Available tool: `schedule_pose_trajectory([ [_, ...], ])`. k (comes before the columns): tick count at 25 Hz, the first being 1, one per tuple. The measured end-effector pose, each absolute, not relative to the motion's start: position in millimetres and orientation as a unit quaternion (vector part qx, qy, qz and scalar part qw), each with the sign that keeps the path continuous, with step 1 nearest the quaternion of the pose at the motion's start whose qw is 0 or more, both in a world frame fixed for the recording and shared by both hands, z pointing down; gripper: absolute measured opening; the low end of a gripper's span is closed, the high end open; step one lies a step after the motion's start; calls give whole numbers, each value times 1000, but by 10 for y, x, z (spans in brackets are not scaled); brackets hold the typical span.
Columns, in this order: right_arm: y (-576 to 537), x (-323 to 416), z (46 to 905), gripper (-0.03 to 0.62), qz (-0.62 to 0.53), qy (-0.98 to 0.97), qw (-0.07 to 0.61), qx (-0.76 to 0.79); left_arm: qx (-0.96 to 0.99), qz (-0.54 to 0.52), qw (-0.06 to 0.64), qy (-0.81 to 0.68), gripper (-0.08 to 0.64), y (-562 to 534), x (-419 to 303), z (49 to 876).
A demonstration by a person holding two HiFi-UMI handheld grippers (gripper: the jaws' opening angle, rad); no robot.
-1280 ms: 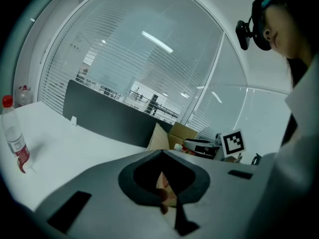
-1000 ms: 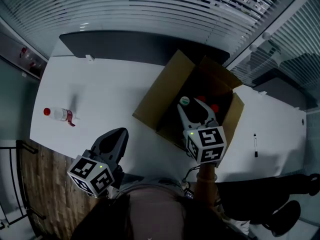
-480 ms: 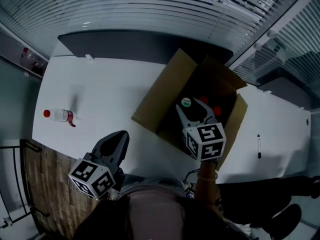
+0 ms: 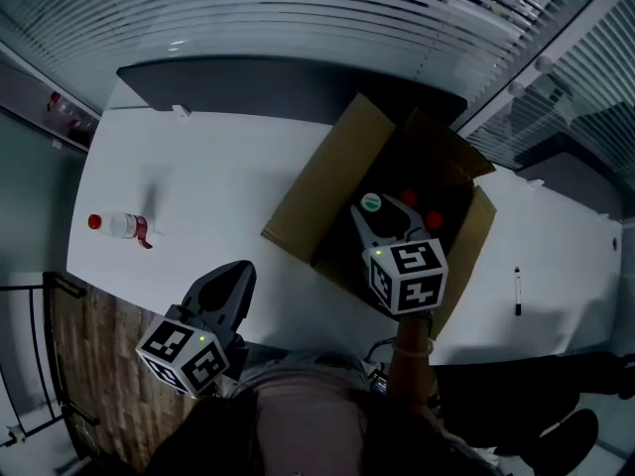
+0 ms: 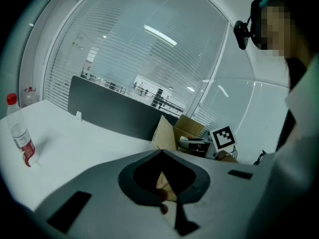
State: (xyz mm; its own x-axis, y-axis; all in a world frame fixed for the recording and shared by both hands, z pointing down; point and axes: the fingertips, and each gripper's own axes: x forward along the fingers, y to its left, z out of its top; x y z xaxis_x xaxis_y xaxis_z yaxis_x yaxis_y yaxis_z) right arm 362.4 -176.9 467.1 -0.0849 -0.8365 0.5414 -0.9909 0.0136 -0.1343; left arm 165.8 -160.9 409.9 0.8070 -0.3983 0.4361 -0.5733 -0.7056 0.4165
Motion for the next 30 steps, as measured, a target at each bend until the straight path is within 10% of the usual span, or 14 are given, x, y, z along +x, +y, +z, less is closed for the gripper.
schedule_pose_trajectory([
  [30, -1498, 3410, 3970, 175, 126, -728, 138, 660, 908, 136, 248, -308, 9, -1141, 1439, 3836],
])
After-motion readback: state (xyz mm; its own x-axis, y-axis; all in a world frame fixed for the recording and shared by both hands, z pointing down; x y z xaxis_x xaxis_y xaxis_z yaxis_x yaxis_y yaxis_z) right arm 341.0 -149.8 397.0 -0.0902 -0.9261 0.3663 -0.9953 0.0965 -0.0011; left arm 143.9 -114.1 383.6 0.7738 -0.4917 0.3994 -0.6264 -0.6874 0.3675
